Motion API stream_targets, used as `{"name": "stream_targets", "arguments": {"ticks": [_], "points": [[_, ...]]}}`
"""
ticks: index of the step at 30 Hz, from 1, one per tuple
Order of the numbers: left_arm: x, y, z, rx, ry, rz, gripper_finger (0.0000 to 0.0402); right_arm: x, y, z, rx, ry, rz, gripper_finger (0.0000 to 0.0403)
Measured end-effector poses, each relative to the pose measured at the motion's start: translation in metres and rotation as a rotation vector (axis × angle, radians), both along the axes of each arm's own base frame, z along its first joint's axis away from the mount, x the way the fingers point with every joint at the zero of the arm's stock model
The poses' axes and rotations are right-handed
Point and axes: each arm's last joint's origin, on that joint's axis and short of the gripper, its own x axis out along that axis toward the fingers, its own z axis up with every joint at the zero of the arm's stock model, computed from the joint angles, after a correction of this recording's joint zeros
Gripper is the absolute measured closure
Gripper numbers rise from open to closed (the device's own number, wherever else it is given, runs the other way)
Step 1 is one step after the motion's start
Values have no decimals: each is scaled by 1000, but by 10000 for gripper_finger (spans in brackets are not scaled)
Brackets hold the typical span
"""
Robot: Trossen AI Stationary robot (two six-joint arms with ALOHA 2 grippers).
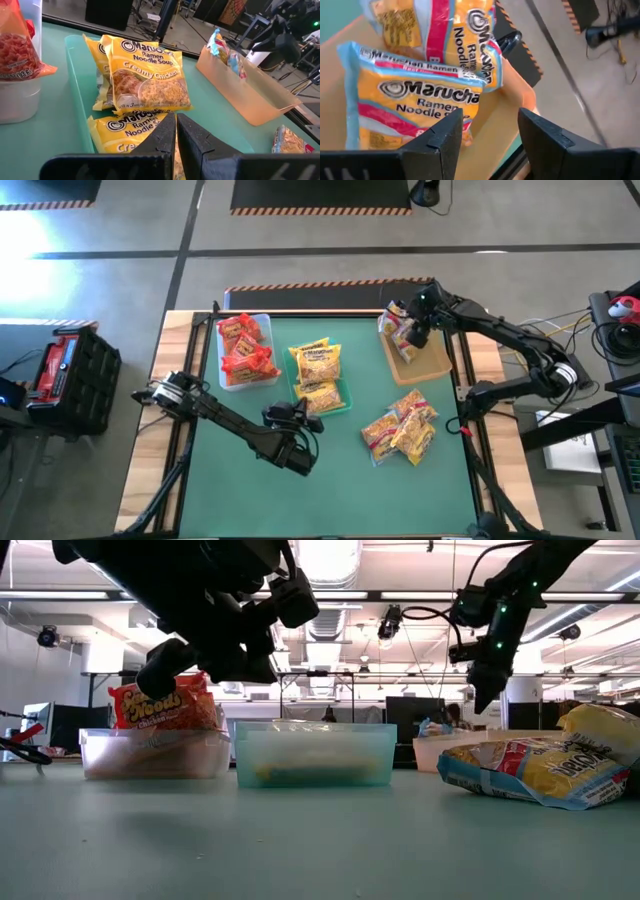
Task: Sort Maruchan noodles
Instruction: Adjust the blue bin on the table
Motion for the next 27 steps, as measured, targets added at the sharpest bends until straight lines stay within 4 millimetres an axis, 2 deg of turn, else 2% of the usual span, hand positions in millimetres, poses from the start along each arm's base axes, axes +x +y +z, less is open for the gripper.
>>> {"name": "stream_targets", "arguments": {"ticks": [3, 6, 13, 15, 21, 27], "points": [[0, 0, -1, -35, 11, -1, 402, -1, 2, 4, 50, -83, -89, 223], [1, -1, -3, -108, 34, -7, 402, 1, 7, 6, 193, -249, -148, 227], [20, -9, -2, -142, 144, -184, 402, 21, 29, 6, 561, -510, -54, 248], [26, -12, -1, -157, 169, -259, 402, 30, 38, 7, 603, -517, -24, 256], [28, -13, -8, -205, 204, -342, 402, 57, 74, 7, 676, -485, 73, 274], [30, -6, -10, -231, 295, -410, 402, 75, 109, 6, 642, -416, 110, 277]]}}
